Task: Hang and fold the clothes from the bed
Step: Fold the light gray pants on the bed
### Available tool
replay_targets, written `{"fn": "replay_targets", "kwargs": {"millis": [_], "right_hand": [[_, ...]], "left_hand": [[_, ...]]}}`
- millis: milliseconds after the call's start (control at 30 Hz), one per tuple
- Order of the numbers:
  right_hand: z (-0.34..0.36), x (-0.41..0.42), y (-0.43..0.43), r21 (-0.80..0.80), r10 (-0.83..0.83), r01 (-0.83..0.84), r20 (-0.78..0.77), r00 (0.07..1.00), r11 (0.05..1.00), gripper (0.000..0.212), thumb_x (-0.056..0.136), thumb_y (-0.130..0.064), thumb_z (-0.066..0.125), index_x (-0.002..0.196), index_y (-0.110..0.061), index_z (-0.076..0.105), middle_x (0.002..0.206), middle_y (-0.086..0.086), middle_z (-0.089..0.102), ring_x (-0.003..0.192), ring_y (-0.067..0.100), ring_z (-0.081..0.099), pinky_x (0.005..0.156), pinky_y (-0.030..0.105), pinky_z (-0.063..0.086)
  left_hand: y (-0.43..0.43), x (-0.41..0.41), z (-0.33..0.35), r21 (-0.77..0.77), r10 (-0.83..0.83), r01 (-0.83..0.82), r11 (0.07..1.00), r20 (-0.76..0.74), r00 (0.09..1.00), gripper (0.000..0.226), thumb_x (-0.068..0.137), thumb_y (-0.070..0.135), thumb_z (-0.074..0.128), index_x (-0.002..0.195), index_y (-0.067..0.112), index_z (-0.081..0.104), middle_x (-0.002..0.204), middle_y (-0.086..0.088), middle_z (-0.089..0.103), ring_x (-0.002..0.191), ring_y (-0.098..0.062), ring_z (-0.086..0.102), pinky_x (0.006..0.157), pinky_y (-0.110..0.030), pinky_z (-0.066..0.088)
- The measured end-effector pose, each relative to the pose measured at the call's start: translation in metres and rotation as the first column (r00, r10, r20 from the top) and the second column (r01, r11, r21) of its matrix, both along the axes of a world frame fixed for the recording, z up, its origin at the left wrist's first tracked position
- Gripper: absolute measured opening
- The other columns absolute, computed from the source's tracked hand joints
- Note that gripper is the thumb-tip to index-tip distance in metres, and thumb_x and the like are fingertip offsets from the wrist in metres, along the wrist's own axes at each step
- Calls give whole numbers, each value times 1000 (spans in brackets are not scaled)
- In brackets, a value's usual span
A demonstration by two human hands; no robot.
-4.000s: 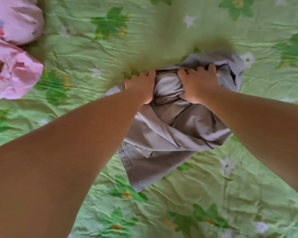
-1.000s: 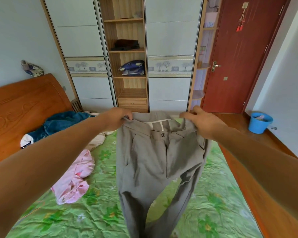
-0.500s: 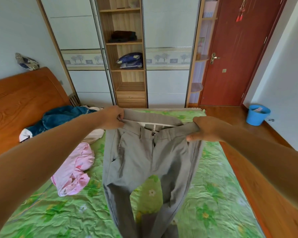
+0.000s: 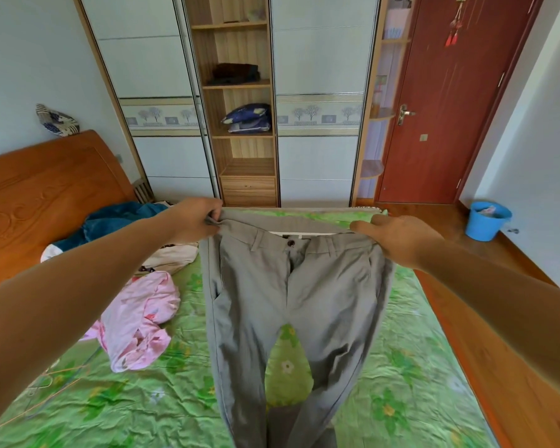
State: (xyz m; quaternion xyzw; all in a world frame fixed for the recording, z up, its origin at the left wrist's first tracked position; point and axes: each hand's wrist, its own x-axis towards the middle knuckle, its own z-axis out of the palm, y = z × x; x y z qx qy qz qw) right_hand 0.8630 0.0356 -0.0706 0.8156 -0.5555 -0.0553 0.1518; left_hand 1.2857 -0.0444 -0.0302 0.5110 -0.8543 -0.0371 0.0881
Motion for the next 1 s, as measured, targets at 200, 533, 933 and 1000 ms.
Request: {"fn": "replay_targets", "kwargs": {"millis": [200, 533, 933, 1000], "right_hand": [[10, 5, 6, 5, 125, -128, -275, 953, 992, 104, 90, 6, 47, 143, -52, -21, 96, 5, 46, 71, 24, 53, 55, 37, 51], [-7, 13, 1, 149, -74, 67, 46, 996, 987, 29, 102, -17, 53, 130, -23, 48, 81, -8, 45, 78, 16, 50, 65, 32, 46], [47, -14, -5, -28, -87, 176, 785, 614, 984, 32, 91, 4, 57, 73, -21, 52, 73, -1, 56, 66, 18, 50, 59, 30, 39], [65, -15, -9, -75, -34, 162, 811, 584, 984, 31, 93, 5, 53, 77, -21, 56, 79, 1, 60, 71, 17, 53, 64, 34, 41]], "left_hand": [[1, 5, 4, 16, -92, 91, 996, 49, 995, 26, 92, 0, 59, 105, 22, 64, 102, 2, 63, 96, -19, 55, 85, -37, 44], [1, 10, -7, 9, -106, 105, 994, 120, 987, 7, 93, 12, 68, 97, 15, 73, 102, -4, 61, 98, -22, 56, 88, -37, 44], [12, 47, 31, 206, 202, -107, 973, -523, 828, 14, 100, 11, 58, 96, 0, 65, 96, -17, 66, 92, -27, 62, 94, -47, 51], [12, 49, 46, 183, 190, -106, 977, -537, 822, 17, 102, 10, 54, 96, 0, 66, 96, -21, 65, 93, -34, 62, 95, -50, 51]]}}
